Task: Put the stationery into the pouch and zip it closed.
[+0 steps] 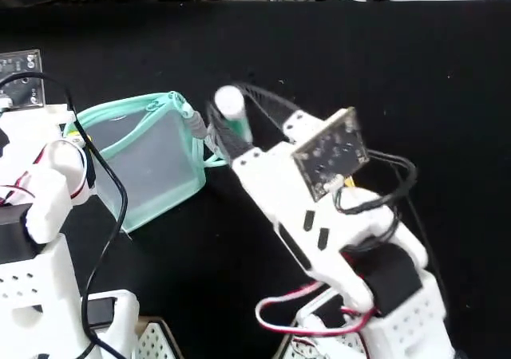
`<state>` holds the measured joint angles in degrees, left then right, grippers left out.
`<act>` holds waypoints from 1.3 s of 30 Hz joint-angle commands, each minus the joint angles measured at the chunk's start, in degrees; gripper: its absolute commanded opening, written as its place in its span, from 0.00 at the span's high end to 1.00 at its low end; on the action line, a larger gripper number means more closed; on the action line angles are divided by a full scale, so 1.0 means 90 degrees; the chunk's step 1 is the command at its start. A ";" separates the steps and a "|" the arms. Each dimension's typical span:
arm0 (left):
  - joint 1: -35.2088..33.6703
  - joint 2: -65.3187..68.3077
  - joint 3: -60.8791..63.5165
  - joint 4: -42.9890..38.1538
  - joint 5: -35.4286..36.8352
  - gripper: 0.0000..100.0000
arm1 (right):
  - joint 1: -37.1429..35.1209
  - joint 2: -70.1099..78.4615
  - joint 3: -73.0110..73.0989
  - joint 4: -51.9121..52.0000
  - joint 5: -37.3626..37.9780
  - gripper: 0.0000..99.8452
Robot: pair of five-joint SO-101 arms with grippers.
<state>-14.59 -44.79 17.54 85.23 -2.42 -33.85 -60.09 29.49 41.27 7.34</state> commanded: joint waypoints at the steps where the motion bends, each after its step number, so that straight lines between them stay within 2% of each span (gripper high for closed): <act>1: -0.0073 0.0195 0.0718 0.0068 0.0000 0.97 | -0.0352 0.0317 0.0259 -0.2002 -0.0068 0.99; 4: -0.0073 0.0195 0.0718 0.0068 0.0000 0.97 | -0.0869 0.0718 0.0786 -0.3145 -0.0059 0.99; 7: -0.0073 0.0195 0.0718 0.0088 0.0000 0.97 | -0.1338 0.1070 0.1118 -0.3712 -0.0029 0.99; 15: -0.0063 0.0195 0.0728 0.0107 0.0000 0.97 | -0.1397 0.1724 0.1216 -0.4718 -0.0029 0.99; 18: -0.0063 0.0195 0.0796 0.0107 -0.0010 0.97 | -0.1397 0.1910 0.1255 -0.4708 -0.0029 0.99; 25: 0.0464 0.0195 0.0962 0.0088 -0.0010 0.97 | -0.1387 0.2418 0.1753 -0.4757 -0.0020 0.99; 33: 0.0425 0.0156 0.0962 0.0068 -0.0010 0.97 | -0.1387 0.2085 0.2476 -0.4689 -0.0010 0.99; 35: 0.0425 0.0176 0.0962 0.0059 -0.0010 0.97 | -0.1397 0.2007 0.2447 -0.4464 0.0254 0.94; 37: 0.0425 0.0186 0.0962 0.0059 -0.0010 0.97 | -0.1436 0.1919 0.2242 -0.3917 0.0479 0.84; 39: 0.0425 0.0147 0.0962 0.0059 -0.0010 0.97 | -0.1475 0.1851 0.1968 -0.3204 0.0303 0.77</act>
<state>-11.25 -44.79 18.59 85.14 -2.51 -46.51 -42.51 50.33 4.97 10.07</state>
